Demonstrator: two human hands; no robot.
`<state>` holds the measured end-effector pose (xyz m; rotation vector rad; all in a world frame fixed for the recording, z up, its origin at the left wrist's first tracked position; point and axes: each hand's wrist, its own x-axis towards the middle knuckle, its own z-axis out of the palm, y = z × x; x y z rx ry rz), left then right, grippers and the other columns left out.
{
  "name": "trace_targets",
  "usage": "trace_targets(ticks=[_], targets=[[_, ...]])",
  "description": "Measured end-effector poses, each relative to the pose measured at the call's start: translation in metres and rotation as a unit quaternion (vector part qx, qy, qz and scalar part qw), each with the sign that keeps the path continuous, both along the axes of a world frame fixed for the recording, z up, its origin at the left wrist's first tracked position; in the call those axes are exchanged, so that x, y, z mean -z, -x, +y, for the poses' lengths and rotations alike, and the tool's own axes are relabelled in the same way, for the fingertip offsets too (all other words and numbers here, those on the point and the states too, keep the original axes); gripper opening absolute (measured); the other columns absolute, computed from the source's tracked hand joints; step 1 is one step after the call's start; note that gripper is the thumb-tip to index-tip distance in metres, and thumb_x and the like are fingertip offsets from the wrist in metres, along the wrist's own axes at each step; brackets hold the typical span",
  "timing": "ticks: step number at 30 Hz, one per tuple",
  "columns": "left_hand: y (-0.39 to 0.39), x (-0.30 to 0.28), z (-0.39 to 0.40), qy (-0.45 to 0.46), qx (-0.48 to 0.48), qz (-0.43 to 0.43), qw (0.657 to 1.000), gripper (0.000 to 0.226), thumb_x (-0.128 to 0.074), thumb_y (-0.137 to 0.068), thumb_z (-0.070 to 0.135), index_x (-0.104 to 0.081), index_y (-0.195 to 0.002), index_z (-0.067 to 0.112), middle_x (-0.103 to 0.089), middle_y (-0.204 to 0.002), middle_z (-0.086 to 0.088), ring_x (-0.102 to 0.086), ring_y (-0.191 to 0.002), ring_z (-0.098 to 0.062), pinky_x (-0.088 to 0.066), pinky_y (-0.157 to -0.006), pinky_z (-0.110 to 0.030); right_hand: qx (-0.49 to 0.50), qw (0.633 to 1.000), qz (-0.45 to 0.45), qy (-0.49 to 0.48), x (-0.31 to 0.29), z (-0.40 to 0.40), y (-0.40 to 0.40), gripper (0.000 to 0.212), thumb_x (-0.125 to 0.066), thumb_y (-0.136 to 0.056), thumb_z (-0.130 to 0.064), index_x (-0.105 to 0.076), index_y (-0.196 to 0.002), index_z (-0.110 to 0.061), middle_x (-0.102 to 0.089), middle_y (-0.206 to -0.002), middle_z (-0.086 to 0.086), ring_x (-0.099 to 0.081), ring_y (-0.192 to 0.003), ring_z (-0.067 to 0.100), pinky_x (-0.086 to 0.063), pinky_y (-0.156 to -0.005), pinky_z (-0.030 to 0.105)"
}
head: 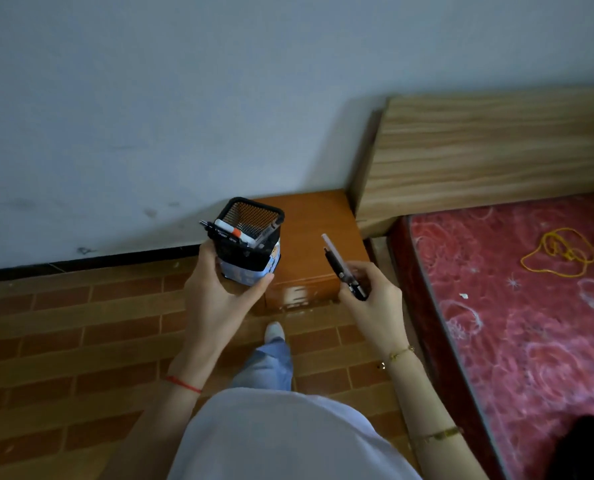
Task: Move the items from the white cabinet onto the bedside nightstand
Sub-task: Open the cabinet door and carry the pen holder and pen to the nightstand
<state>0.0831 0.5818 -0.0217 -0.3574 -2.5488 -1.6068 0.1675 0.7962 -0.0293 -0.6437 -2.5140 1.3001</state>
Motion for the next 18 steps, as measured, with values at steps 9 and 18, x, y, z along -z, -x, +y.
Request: trace_targets(ticks=[9,18], targets=[[0.163,0.045,0.043,0.013,0.000,-0.064,0.998,0.069,-0.086,-0.071,0.025,-0.051,-0.128,0.011,-0.063,-0.124,0.002,-0.056,-0.113,-0.001,-0.048,-0.089,-0.007,-0.036,0.999,-0.034,0.005,0.039,0.047,0.187,0.028,-0.065,-0.085,-0.007,-0.061,-0.111,-0.015,-0.064,-0.097,-0.007,-0.060,-0.079,-0.001,-0.043,-0.060,0.001],[0.292,0.158,0.099,-0.027,-0.039,-0.182,0.982,0.074,-0.086,-0.072,0.018,-0.049,-0.136,0.018,-0.060,-0.127,0.012,-0.052,-0.118,0.007,-0.050,-0.097,-0.018,-0.067,0.989,-0.131,0.003,0.154,0.094,0.345,0.029,-0.060,-0.086,-0.006,-0.060,-0.113,-0.019,-0.063,-0.102,-0.004,-0.062,-0.087,0.012,-0.055,-0.069,0.020]])
